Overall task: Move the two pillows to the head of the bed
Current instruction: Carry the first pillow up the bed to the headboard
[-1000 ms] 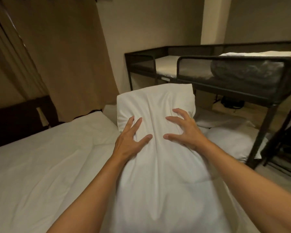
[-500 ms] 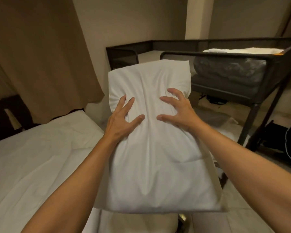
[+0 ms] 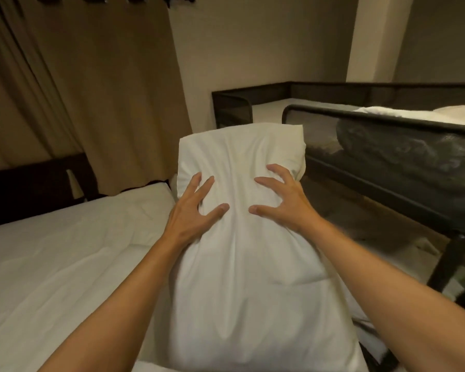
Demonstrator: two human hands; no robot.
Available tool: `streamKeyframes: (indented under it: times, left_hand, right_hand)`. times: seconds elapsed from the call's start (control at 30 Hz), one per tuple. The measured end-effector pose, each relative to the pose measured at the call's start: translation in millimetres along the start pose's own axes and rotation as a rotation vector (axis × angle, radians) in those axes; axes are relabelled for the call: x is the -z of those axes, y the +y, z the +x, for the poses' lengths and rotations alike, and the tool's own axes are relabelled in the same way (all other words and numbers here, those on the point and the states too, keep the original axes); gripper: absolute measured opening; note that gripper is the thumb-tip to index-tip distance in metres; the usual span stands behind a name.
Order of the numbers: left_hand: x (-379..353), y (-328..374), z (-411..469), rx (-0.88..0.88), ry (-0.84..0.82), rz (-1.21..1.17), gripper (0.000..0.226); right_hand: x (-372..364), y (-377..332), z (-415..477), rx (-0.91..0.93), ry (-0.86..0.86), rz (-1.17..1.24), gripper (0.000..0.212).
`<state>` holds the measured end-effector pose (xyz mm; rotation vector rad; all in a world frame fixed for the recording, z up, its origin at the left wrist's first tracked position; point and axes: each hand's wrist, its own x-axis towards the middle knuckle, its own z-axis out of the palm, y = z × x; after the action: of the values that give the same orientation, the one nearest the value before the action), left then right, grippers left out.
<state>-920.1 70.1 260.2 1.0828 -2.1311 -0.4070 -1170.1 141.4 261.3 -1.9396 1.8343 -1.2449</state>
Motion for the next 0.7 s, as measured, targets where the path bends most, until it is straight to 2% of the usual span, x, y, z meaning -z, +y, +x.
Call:
streamKeyframes:
  times: [0.33, 0.6, 0.7]
  left_hand:
    - [-53, 13, 48, 0.064, 0.079, 0.081, 0.077]
    - [-88, -3, 122, 0.137, 0.147, 0.099, 0.076]
    - [-99, -8, 156, 0.111, 0.167, 0.111, 0.076]
  right_hand:
    - [19, 77, 65, 0.097, -0.081, 0.061, 0.076]
    - [20, 125, 152, 0.145, -0.143, 0.058, 0.073]
    - [25, 142, 189, 0.170, -0.145, 0.064, 0.074]
